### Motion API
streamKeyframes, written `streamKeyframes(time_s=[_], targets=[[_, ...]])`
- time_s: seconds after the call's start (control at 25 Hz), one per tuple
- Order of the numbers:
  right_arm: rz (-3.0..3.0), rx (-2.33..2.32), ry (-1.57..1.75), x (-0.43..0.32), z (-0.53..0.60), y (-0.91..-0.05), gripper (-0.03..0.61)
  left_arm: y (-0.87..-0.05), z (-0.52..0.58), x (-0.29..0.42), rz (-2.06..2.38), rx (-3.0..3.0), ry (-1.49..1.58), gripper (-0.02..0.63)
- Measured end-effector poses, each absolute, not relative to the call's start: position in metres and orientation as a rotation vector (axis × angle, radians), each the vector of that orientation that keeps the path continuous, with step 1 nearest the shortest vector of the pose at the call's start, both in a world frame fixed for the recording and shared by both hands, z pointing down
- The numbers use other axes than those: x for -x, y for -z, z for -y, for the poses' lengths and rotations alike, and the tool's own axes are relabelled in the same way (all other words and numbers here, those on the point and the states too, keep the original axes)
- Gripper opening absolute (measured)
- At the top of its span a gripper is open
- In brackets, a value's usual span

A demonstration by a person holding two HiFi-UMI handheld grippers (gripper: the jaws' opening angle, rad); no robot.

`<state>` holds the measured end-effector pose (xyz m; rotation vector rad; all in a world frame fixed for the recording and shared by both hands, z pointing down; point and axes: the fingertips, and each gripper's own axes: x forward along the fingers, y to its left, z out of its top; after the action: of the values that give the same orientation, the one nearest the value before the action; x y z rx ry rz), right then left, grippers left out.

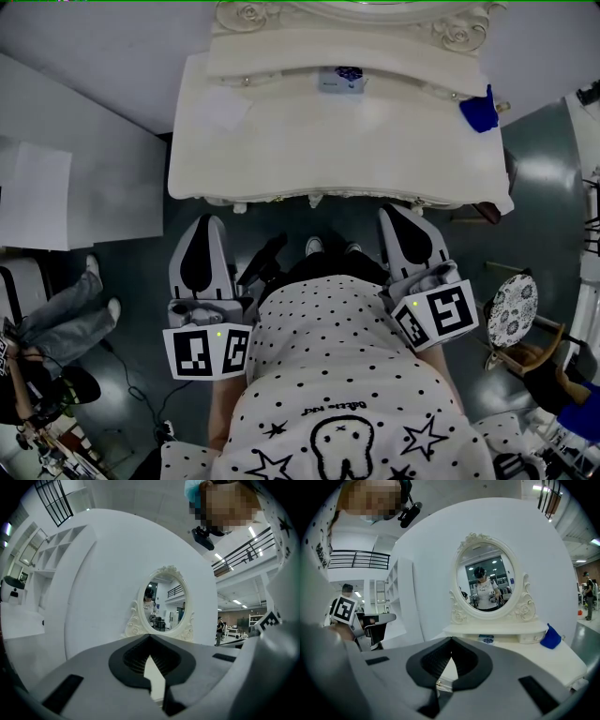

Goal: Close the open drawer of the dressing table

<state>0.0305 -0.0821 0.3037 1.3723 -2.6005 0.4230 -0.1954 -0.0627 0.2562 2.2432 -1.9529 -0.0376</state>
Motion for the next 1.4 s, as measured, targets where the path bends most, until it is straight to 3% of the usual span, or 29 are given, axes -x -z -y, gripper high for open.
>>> streamKeyframes(time_s=[1.4], targets=[[2.594, -1.352, -0.430, -0.0284, 0.0837, -0.3033, 0.009, -0.2534, 0.0649, 0.1954, 1.948, -2.240, 0.038, 0.012]])
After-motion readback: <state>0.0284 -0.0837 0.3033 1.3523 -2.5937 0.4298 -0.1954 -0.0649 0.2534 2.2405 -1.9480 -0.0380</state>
